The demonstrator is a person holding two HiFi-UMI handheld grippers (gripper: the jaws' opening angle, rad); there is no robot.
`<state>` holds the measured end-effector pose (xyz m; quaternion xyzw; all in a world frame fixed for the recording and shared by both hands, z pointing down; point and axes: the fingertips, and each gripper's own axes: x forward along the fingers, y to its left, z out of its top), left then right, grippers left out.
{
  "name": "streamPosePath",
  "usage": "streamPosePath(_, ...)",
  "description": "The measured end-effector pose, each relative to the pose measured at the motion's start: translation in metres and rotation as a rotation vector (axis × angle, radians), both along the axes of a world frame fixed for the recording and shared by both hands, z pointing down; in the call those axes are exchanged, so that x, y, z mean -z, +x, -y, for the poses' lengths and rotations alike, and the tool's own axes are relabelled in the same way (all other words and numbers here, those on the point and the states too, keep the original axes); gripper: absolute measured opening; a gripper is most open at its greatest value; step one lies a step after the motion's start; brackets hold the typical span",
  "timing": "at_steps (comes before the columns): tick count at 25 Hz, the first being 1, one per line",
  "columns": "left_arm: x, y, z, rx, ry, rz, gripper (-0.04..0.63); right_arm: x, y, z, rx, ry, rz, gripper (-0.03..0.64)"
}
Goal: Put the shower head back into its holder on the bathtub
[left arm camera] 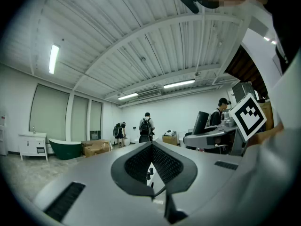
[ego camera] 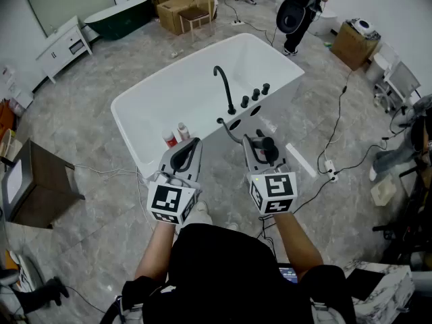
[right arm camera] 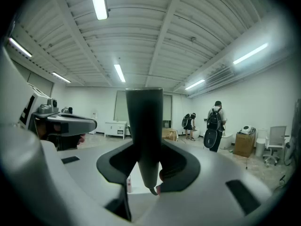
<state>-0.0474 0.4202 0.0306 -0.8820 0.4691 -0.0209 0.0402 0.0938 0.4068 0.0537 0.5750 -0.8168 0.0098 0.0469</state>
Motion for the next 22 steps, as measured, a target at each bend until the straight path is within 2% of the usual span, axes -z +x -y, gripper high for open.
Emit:
streamPosePath(12,-0.014,-0.001,-0.002,0.039,-0.025,0.023,0.012,-0.008,-0.002,0.004,0.038,-0.012,0.016,0.138)
streamPosePath(22,-0.017,-0.002,0.031,0.052,-0.025,0.024,0.012,-0.012,-0.006,0.036,0.06,-0.018,0.004,0.138)
